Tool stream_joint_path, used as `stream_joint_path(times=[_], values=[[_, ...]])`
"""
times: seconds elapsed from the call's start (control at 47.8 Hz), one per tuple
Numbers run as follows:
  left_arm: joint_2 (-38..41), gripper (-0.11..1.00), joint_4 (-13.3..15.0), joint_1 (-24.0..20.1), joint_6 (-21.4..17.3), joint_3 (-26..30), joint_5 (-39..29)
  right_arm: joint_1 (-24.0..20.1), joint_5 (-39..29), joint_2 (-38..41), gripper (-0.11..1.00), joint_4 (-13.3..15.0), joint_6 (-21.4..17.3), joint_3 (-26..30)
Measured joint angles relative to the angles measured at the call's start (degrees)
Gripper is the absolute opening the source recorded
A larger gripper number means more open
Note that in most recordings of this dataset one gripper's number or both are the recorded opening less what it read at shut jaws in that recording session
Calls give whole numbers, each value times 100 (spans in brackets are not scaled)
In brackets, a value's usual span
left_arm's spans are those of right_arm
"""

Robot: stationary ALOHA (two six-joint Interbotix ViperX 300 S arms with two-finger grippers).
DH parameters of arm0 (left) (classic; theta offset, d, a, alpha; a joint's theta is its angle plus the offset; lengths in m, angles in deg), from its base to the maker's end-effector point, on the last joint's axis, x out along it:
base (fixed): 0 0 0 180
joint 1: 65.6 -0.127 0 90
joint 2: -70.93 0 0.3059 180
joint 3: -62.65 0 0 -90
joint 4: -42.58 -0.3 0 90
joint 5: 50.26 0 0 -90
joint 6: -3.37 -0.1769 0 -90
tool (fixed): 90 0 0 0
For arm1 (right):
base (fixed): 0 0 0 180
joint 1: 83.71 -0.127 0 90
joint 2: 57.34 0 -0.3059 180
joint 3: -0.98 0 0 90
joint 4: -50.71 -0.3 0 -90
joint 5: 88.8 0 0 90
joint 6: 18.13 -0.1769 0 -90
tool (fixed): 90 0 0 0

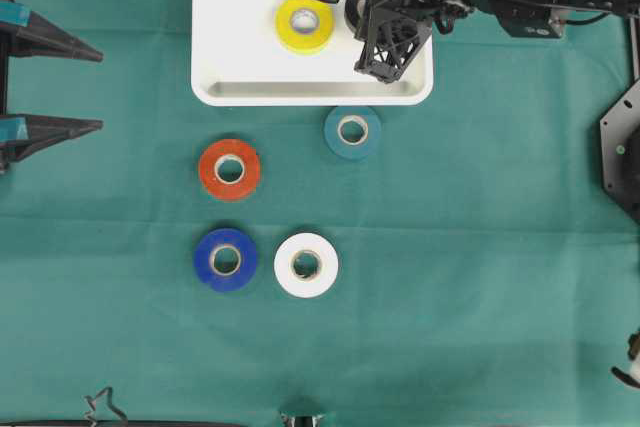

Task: Pick up the tape from a random location and place it into the white case.
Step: 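Lower the black tape into the tray beside the yellow tape, open right gripper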

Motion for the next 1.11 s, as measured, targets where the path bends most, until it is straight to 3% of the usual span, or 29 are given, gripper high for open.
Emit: stream_joint_path(times=[0.188,0.398,0.46,0.628,0.837,1.109], values=[[0,98,0,0,0,0,-9,9,0,9,27,9,-62,-9],[0,98,-9,0,0,0,0,18,-9,9,84,9,-62,-9],[0,98,-9,0,0,0,0,18,-26,9,91,9,-62,-9],[0,98,-9,-9,0,0,0,18,-193,-141,88,9,-62,9],[-9,98,0,0,0,0,0,18,-932,-773,88,44,-18,264],[0,98,-9,0,0,0,0,18,-1819,-1608,88,404,-18,615]])
